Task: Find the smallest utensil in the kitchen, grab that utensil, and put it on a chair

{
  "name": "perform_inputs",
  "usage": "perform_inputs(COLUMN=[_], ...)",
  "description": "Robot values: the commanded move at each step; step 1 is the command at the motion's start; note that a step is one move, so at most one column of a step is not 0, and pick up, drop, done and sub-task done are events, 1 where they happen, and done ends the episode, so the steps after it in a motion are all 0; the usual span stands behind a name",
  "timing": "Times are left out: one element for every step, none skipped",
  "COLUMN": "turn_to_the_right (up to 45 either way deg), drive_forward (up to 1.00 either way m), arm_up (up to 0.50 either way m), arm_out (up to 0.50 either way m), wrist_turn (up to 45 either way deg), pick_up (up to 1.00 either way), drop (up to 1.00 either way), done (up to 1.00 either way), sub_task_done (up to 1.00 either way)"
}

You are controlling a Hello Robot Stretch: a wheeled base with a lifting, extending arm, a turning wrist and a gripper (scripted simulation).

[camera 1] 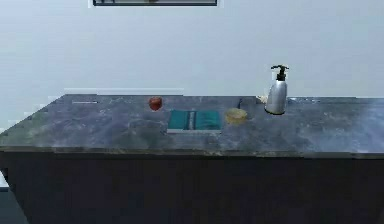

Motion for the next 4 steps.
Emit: perform_inputs(turn_to_the_right=[45.0, 21.0, 0.0, -45.0], drive_forward=[0.0, 0.0, 0.35, 0.0], arm_up=[0.0, 0.0, 0.0, 0.0], arm_out=[0.0, 0.0, 0.0, 0.0], wrist_turn=[0.0, 0.0, 0.0, 0.0], pick_up=[0.0, 0.0, 0.0, 0.0], drop=[0.0, 0.0, 0.0, 0.0], done=[0.0, 0.0, 0.0, 0.0], sub_task_done=[0.0, 0.0, 0.0, 0.0])
